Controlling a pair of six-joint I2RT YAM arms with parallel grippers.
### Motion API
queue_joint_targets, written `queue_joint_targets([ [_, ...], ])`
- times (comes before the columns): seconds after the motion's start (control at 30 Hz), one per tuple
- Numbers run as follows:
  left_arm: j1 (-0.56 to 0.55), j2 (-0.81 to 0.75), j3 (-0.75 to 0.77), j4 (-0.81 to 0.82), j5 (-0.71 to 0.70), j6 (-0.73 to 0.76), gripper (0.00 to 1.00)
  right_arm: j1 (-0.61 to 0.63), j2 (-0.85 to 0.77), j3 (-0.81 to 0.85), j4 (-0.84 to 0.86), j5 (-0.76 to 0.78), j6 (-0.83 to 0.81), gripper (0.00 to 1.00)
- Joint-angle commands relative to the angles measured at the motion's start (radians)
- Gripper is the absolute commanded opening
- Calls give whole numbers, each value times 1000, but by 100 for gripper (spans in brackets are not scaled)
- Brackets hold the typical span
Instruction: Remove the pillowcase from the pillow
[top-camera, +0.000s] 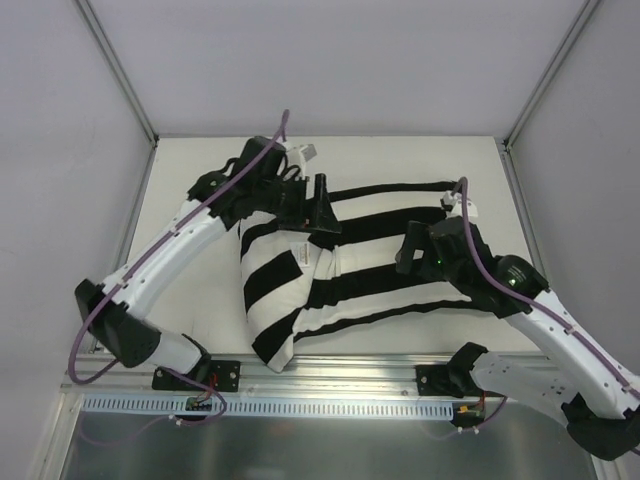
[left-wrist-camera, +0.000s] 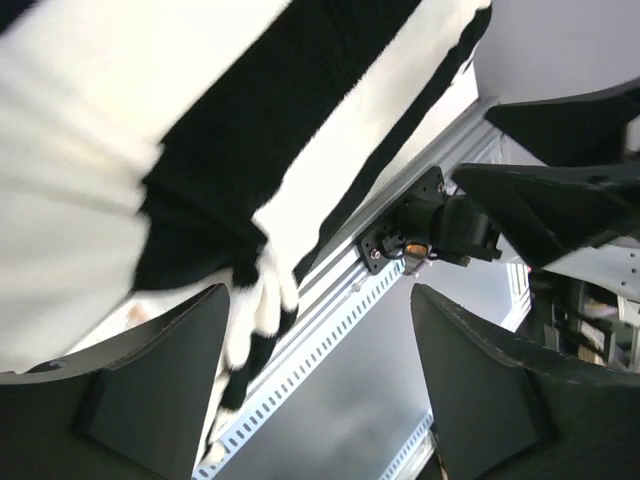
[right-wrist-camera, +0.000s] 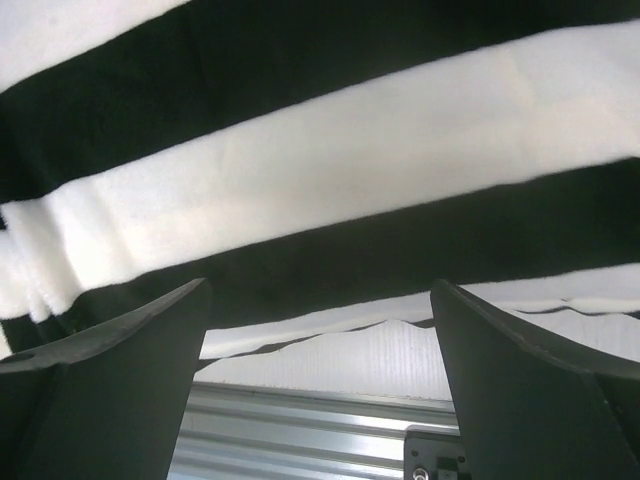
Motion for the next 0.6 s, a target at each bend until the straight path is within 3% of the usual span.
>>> queue_joint_targets([
  [0.0, 96, -199, -105, -40, -45, -30, 71, 88, 83, 65, 84, -49, -6, 96],
  [0.13, 218, -305, -271, -50, -135, -101, 74, 200, 230, 170, 117, -50, -42, 96],
  [0.23, 218, -318, -344, -50, -163, -127, 88, 278, 367, 279, 110, -20, -66, 96],
  [0.3, 220, -304, -377, -50, -188, -132, 89, 297, 427, 324, 110, -21, -80, 96],
  [0.5, 220, -266, -436, -46, -252, -129, 82, 341, 597, 433, 136, -47, -103, 96],
  [0.57, 220, -238, -451, -45, -257, -122, 69, 344, 662, 459, 134, -47, -100, 96],
])
